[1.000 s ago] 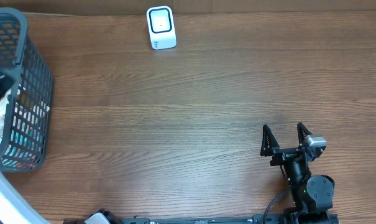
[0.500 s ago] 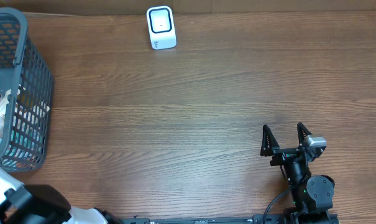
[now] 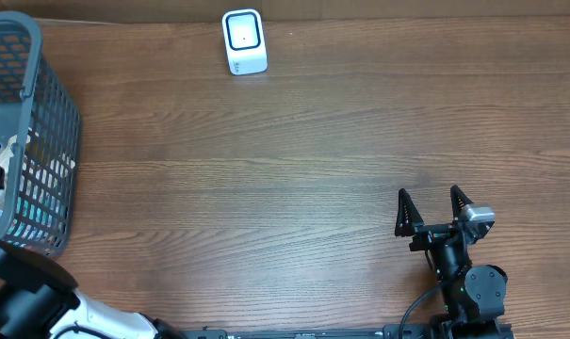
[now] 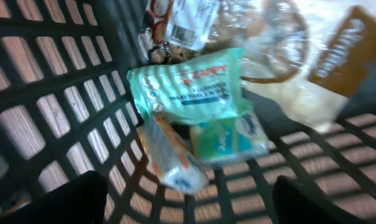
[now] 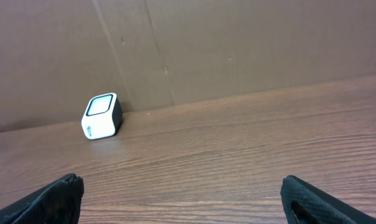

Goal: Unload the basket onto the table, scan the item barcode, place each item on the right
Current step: 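Move the left gripper over the grey basket and reach inside, then grasp the green-lidded jar in the basket with the left gripper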

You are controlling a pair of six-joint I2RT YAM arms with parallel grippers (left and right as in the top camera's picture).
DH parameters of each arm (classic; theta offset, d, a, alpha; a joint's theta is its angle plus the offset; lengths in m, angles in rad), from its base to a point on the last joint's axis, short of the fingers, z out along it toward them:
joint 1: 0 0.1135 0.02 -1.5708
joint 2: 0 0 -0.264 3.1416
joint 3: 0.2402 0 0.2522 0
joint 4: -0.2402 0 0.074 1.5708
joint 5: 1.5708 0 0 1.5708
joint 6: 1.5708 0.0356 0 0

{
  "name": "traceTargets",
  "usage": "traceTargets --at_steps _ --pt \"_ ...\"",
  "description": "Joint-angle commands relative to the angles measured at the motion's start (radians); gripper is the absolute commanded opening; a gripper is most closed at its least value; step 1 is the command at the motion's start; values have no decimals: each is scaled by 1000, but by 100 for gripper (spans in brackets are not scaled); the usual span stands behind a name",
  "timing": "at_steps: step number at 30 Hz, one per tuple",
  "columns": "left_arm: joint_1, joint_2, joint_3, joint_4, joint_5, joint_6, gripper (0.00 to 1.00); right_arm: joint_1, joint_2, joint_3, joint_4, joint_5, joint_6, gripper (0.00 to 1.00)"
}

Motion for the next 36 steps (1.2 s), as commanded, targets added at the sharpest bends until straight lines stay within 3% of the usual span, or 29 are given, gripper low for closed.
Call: traceTargets --at_steps 1,11,21,26,31,36 --pt "0 33 10 9 -17 30 90 -6 -10 -11 6 -1 -5 100" --pt "7 45 -10 22 -21 61 90 -6 -10 -11 6 -1 -5 100" --pt "6 42 -10 -46 -18 42 84 -6 -10 -10 6 -1 -5 100" --pt "6 28 -10 -43 0 35 87 -6 -10 -11 6 -1 -5 100" --pt "0 28 -10 16 34 90 91 -6 -10 -10 6 -1 -5 100" --pt "-4 29 -10 184 44 136 95 -6 -10 -10 6 -1 -5 100"
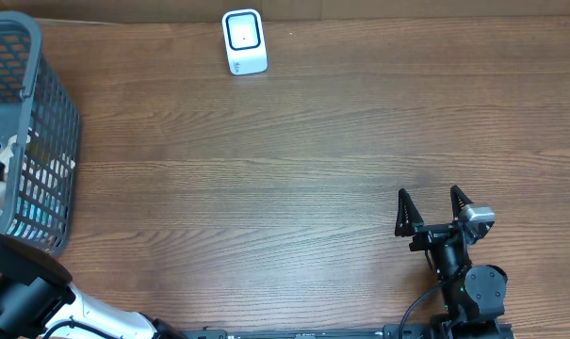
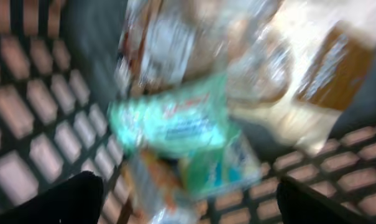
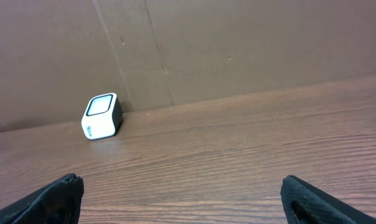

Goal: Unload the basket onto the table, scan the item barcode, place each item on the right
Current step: 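Grasp the green-lidded jar in the basket with the left gripper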

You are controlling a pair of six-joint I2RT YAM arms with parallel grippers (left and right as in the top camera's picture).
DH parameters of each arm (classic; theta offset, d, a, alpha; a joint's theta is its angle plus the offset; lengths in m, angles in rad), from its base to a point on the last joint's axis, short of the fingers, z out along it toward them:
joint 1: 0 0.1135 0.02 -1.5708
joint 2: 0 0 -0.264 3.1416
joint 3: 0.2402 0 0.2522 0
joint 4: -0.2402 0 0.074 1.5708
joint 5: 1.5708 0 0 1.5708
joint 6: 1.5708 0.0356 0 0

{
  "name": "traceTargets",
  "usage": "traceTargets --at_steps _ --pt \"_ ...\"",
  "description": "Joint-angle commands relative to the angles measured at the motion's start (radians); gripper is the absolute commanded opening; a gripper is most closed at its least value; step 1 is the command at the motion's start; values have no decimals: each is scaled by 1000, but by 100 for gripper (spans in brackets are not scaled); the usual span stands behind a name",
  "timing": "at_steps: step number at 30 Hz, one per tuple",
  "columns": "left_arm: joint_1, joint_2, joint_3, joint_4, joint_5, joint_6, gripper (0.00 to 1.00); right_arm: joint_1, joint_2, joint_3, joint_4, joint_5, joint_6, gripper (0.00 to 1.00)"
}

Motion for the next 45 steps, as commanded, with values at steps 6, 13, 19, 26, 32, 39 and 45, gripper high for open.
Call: traceTargets --at_steps 6,13,19,26,32,39,45 --pt "-25 26 -5 227 27 107 96 -6 -10 -10 6 -1 -4 100" --pt "-61 93 -5 402 28 158 99 -6 -10 -10 6 -1 -4 100" --pt "-92 127 -5 510 0 169 100 -6 -10 -11 6 -1 -4 100" --pt "-135 175 -3 559 -169 161 100 -6 -10 -10 6 -1 -4 100" --pt "-137 209 -2 569 -240 142 100 -6 -10 -10 6 -1 -4 100" --pt "-136 235 -3 607 -242 138 100 -6 -10 -10 6 -1 -4 100" --pt "-136 288 -3 653 -243 139 100 -6 -10 -11 6 -1 -4 100"
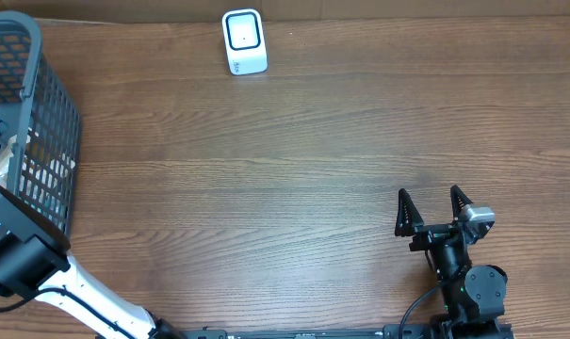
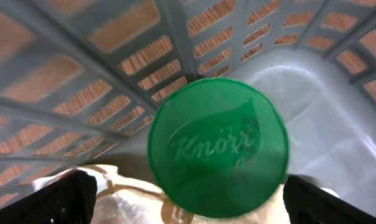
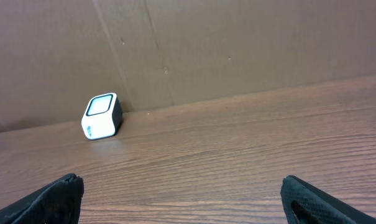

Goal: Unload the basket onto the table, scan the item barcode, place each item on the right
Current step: 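Grasp the green-lidded jar in the basket with the left gripper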

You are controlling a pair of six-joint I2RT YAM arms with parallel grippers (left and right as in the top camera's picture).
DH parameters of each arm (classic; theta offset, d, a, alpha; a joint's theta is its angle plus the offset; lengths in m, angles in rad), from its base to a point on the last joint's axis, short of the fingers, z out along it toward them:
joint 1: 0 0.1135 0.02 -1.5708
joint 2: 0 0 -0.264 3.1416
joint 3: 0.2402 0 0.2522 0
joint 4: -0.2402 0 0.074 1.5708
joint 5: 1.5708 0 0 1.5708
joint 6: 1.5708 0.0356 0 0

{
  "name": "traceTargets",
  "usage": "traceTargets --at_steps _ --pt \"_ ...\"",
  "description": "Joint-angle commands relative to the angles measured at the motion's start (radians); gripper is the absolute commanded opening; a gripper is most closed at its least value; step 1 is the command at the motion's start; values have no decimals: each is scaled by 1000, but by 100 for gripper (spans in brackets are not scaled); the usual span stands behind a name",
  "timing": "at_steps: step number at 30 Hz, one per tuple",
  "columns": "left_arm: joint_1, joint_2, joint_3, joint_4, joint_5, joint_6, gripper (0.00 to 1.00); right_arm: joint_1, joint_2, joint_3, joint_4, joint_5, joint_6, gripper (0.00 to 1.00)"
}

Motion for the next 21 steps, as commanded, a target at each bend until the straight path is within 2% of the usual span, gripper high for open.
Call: traceTargets --at_steps 1,15,21 --pt "2 54 -2 27 -18 -2 100 -6 -10 -10 6 -1 -4 100" --pt "-2 136 -2 162 17 -3 99 -6 -10 -10 6 -1 -4 100" --pt "-3 138 -2 182 32 -3 83 -6 -10 -11 6 -1 -4 100"
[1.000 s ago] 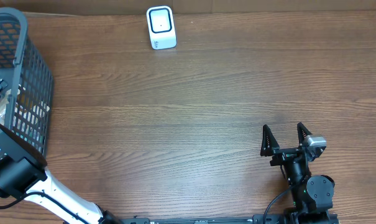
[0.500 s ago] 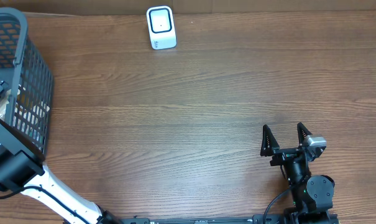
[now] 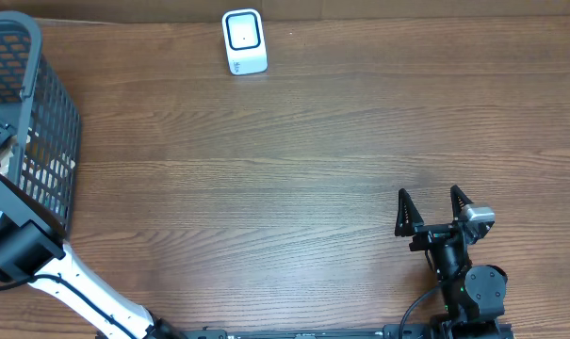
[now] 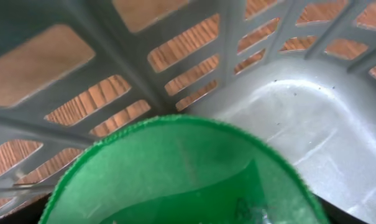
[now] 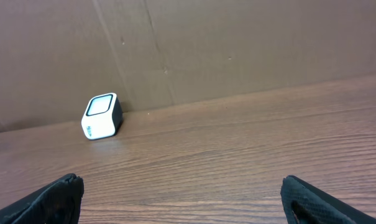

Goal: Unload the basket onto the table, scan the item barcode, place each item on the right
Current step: 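Grasp the green-lidded jar in the basket with the left gripper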

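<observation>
A green round lid [image 4: 175, 180] of a jar fills the lower half of the left wrist view, very close to the camera. It stands in a corner of the grey mesh basket [image 3: 40, 113] at the table's left edge. My left gripper [image 4: 188, 219] is down inside that basket; only dark slivers of its fingers show at the bottom corners, wide apart, with the lid between them. The white barcode scanner [image 3: 244, 41] stands at the far edge, also seen as the scanner [image 5: 102, 116]. My right gripper [image 3: 435, 209] stands open near the front right, holding nothing.
The basket wall [image 4: 113, 68] and its grey floor [image 4: 312, 124] close in tightly around the lid. My left arm [image 3: 21, 250] reaches in from the front left corner. A brown cardboard wall [image 5: 237, 43] backs the table behind the scanner.
My left gripper has come closer to the green lid, which now fills the lower view and hides most of the fingers. The right arm and the scanner have not moved.
My left gripper first hung open over pale green and orange packets on the basket floor, and the view was blurred a moment later. Then it faced a green jar lid in a basket corner, and now it is down close on that lid. The right gripper stayed still.
</observation>
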You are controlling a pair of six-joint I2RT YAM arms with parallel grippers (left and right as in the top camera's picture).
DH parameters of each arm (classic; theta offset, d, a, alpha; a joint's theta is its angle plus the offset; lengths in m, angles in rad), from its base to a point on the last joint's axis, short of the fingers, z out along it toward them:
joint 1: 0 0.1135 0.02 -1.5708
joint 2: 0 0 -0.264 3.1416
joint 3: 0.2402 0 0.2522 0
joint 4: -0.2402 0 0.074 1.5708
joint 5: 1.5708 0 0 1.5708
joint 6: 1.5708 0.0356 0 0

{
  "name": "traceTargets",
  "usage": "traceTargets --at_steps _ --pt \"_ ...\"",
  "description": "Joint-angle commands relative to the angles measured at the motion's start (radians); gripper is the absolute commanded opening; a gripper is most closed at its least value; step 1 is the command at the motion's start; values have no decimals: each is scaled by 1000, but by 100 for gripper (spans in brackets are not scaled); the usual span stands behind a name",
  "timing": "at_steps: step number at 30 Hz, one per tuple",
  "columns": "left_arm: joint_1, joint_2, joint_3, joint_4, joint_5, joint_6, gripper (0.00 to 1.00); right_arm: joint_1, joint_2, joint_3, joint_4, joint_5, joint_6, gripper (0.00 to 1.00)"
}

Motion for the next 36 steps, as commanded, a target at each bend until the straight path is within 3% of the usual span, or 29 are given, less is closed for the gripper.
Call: traceTargets --at_steps 1,13,22,36 --pt "-3 12 -1 18 14 5 81 -6 -10 -11 6 -1 -4 100" --pt "-3 11 0 10 14 5 57 -6 -10 -10 6 -1 -4 100" --pt "-15 -39 13 -47 14 6 47 -6 -10 -11 6 -1 -4 100" --pt "-75 -277 13 -32 13 6 44 -6 -10 -10 6 -1 -4 100"
